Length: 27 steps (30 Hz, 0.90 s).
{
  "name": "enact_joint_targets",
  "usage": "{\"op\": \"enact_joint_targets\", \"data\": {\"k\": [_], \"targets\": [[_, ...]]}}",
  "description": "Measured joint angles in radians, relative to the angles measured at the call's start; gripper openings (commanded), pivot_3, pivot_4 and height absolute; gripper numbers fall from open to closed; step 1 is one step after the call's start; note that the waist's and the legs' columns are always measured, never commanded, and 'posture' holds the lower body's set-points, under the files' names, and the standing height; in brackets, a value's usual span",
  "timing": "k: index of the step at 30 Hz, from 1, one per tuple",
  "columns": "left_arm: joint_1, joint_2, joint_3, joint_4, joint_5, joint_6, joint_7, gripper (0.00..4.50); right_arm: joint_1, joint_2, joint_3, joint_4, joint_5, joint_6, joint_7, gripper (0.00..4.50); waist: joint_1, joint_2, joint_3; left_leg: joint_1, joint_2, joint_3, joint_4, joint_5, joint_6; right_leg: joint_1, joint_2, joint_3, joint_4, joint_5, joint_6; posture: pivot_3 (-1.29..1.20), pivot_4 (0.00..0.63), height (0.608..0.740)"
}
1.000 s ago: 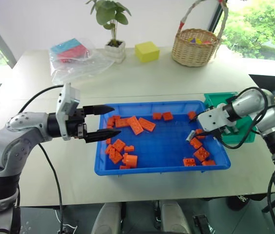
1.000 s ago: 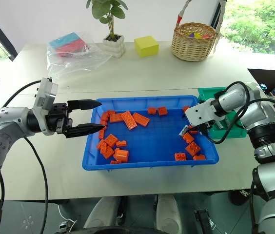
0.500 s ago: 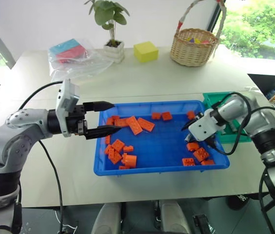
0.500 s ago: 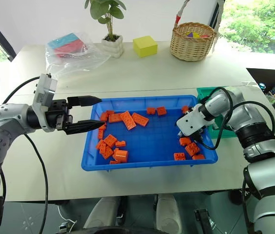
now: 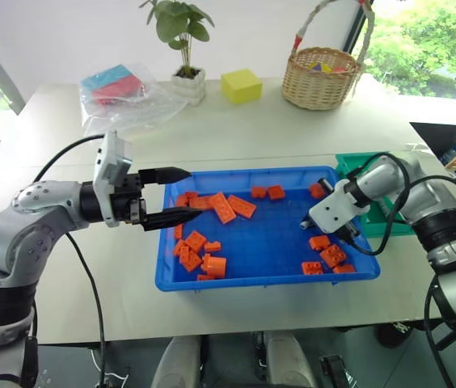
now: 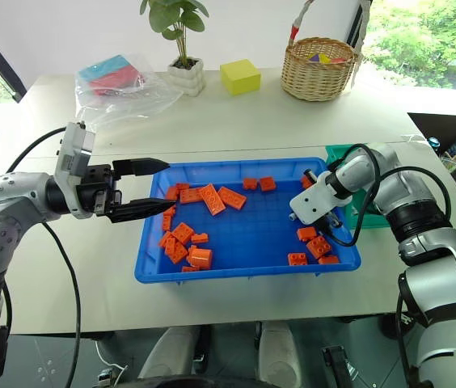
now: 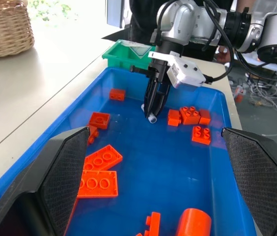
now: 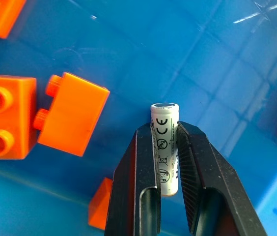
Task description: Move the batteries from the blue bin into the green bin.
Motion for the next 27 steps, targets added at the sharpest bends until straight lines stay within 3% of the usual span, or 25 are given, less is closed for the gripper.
{"op": "enact_joint_targets", "data": {"k": [3, 9, 15, 23, 25, 26, 27], "targets": [[0.000, 0.000, 0.000, 0.001, 0.000, -0.001, 0.000, 4.50, 0.012, 0.024, -0.037, -0.034, 0.051, 0.129, -0.008, 0.02, -0.001, 0.000, 0.000, 0.000, 0.000, 0.000, 0.000, 0.000, 0.000, 0.000, 0.000, 0.000, 0.000, 0.000, 0.000, 0.00, 0.150, 0.702], [-0.007, -0.010, -0.008, 0.018, 0.010, -0.005, -0.006, 4.50, 0.051, 0.061, -0.254, -0.317, 0.224, 0.649, -0.172, 0.02, 0.009, 0.000, 0.000, 0.000, 0.000, -0.001, 0.000, 0.000, 0.000, -0.001, 0.000, 0.000, 0.001, 0.000, 0.000, 0.00, 0.150, 0.702], [-0.012, -0.006, -0.009, 0.049, 0.021, -0.010, -0.034, 4.50, 0.210, -0.065, -0.502, -0.545, 0.278, 1.037, -0.362, 0.02, 0.039, 0.000, 0.000, -0.003, -0.001, 0.000, 0.000, -0.001, 0.001, -0.002, -0.002, 0.000, -0.002, -0.001, -0.002, 0.00, 0.150, 0.702], [-0.033, -0.011, -0.032, 0.089, 0.045, -0.024, -0.058, 4.50, 0.421, -0.133, -0.704, -0.637, 0.305, 1.236, -0.521, 0.02, 0.025, 0.000, 0.000, -0.003, -0.001, 0.002, 0.000, -0.001, 0.001, -0.002, -0.003, -0.001, -0.001, 0.000, -0.001, 0.00, 0.150, 0.702], [-0.047, -0.013, -0.040, 0.097, 0.051, -0.025, -0.065, 4.50, 0.459, -0.119, -0.721, -0.643, 0.319, 1.261, -0.551, 1.08, 0.020, 0.000, 0.000, -0.003, -0.001, 0.003, 0.000, -0.001, 0.002, -0.003, -0.003, 0.000, -0.001, 0.000, -0.001, 0.00, 0.150, 0.702], [-0.051, -0.013, -0.041, 0.098, 0.053, -0.026, -0.066, 4.50, 0.468, -0.113, -0.725, -0.644, 0.323, 1.266, -0.561, 1.35, 0.019, 0.000, 0.000, -0.003, -0.001, 0.003, 0.000, -0.001, 0.002, -0.003, -0.003, 0.000, -0.001, 0.000, -0.001, 0.00, 0.150, 0.702], [-0.055, -0.013, -0.044, 0.099, 0.057, -0.029, -0.070, 4.50, 0.486, -0.102, -0.728, -0.652, 0.333, 1.273, -0.579, 2.05, 0.018, 0.000, 0.000, -0.003, -0.001, 0.003, 0.000, -0.001, 0.002, -0.002, -0.003, 0.000, -0.001, 0.000, 0.000, 0.00, 0.150, 0.702]]}}
